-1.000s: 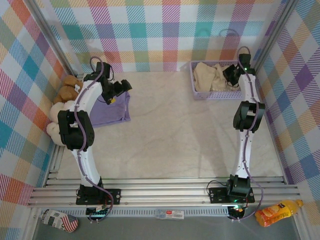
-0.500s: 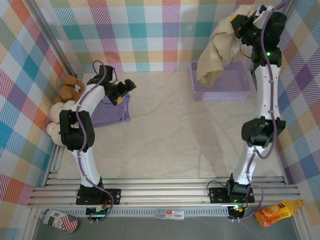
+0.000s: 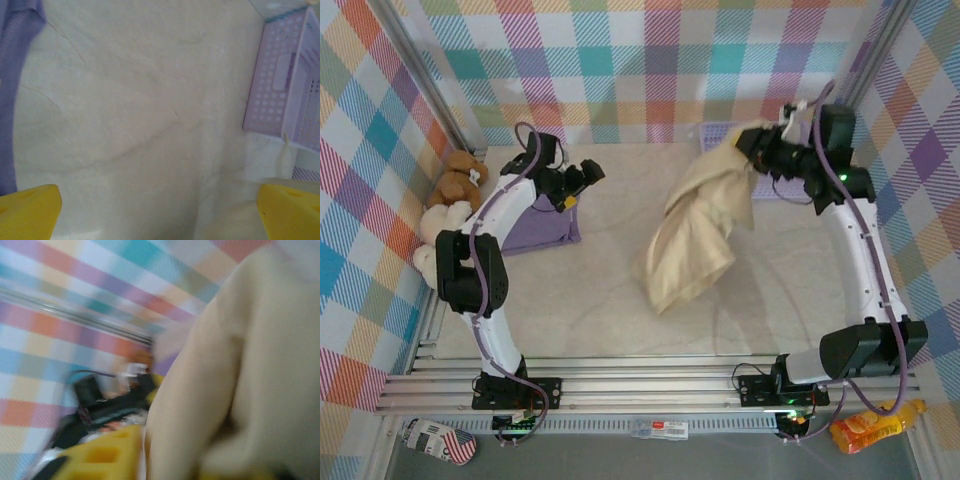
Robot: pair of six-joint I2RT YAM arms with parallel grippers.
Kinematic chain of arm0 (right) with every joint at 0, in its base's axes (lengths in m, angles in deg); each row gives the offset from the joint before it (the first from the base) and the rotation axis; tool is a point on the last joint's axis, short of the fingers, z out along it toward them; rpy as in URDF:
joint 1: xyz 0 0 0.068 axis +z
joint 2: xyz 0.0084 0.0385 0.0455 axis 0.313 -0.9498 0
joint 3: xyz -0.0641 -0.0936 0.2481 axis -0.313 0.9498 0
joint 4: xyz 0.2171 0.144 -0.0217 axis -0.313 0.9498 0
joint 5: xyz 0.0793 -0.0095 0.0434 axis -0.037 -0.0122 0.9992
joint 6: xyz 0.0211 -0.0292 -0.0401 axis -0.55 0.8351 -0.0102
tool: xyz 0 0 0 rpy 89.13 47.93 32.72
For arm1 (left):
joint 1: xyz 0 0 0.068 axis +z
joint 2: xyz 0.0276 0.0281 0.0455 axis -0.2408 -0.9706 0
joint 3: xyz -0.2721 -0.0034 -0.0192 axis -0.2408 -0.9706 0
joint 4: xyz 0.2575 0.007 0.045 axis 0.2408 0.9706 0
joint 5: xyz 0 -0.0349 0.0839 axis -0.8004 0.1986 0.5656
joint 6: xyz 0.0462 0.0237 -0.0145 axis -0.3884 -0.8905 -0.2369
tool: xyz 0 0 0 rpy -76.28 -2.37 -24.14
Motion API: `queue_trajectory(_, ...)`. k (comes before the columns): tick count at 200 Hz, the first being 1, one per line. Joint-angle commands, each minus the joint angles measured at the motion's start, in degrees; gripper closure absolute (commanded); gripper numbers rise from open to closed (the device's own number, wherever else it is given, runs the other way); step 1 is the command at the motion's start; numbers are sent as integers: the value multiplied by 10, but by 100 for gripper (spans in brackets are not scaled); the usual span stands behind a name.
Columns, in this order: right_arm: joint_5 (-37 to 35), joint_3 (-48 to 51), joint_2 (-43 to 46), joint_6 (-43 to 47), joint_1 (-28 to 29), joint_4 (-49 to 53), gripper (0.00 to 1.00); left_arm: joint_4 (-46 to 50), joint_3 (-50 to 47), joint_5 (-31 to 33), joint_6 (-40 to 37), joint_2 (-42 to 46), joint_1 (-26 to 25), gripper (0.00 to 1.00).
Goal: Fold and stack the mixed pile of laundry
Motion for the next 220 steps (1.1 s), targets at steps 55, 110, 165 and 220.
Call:
queue_trajectory(55, -329, 252, 41, 128, 25, 175, 43, 81, -118, 59, -42, 101, -167, 0)
queue_trajectory(110, -265, 359, 9, 99, 67, 62, 11, 141, -255, 175, 22, 143, -327, 0)
queue_trajectory(165, -256, 349, -105, 77, 75, 10, 47, 77, -292, 212, 94, 146, -364, 68)
queue_trajectory(220, -170, 298, -79, 79, 97, 15, 100, 95, -94, 350, 52, 255, -331, 100)
